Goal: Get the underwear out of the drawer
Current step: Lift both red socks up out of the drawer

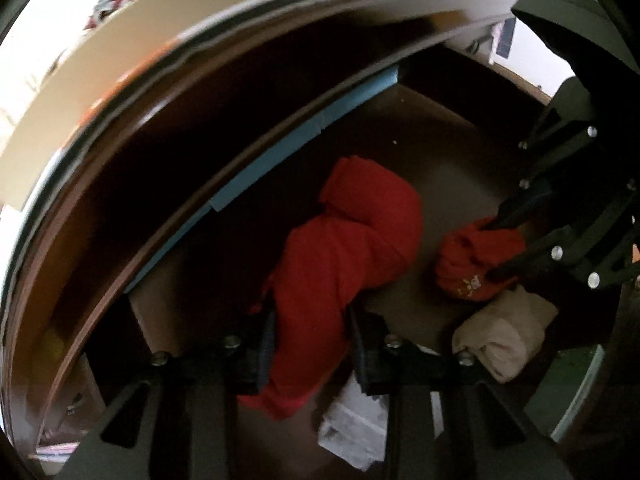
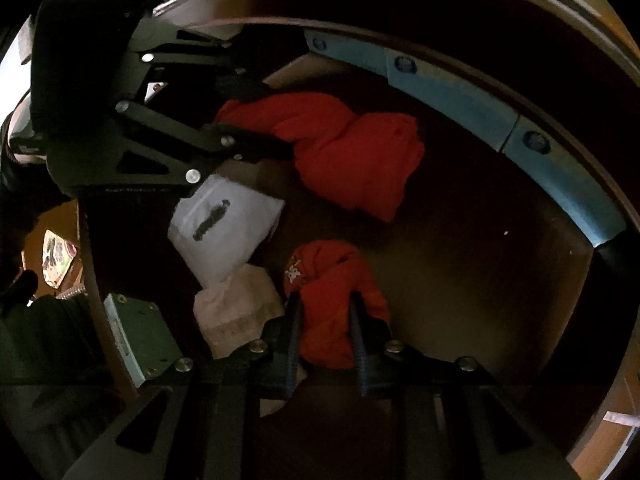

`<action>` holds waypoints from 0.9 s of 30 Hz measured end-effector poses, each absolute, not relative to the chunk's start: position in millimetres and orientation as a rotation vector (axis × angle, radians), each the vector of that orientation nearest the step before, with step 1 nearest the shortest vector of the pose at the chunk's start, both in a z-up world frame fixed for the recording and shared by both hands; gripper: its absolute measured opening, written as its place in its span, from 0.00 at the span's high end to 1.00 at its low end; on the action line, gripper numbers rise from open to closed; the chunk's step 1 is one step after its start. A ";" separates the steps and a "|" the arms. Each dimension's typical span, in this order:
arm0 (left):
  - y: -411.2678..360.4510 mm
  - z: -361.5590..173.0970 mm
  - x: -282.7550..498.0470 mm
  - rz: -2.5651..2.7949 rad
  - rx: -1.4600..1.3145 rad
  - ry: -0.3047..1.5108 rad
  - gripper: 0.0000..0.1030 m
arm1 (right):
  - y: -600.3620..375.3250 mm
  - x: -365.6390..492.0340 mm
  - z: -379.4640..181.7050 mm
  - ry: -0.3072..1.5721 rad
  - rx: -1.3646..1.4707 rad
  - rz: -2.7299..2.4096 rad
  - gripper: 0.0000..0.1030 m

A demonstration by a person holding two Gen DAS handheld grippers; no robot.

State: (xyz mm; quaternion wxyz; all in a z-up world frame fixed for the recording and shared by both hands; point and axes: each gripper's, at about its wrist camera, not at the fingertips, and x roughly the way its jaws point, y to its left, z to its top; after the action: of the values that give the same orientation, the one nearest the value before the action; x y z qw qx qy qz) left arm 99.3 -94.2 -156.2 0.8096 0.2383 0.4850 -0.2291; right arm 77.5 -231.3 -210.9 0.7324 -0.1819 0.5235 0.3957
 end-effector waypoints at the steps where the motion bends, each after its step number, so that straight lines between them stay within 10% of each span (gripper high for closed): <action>1: -91.6 -155.0 97.7 -0.485 0.493 1.035 0.71 | -231.5 75.7 -209.5 1.140 -0.400 0.872 0.77; 27: 26.8 -118.8 69.1 -0.346 0.128 0.886 0.71 | -248.5 61.3 -186.6 0.960 -0.329 0.883 0.77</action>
State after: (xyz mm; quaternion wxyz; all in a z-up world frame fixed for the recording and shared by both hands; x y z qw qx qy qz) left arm 69.1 26.8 -118.8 0.8870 0.0617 0.4263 -0.1662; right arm 61.3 -248.5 -186.6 0.7822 -0.1526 0.4447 0.4089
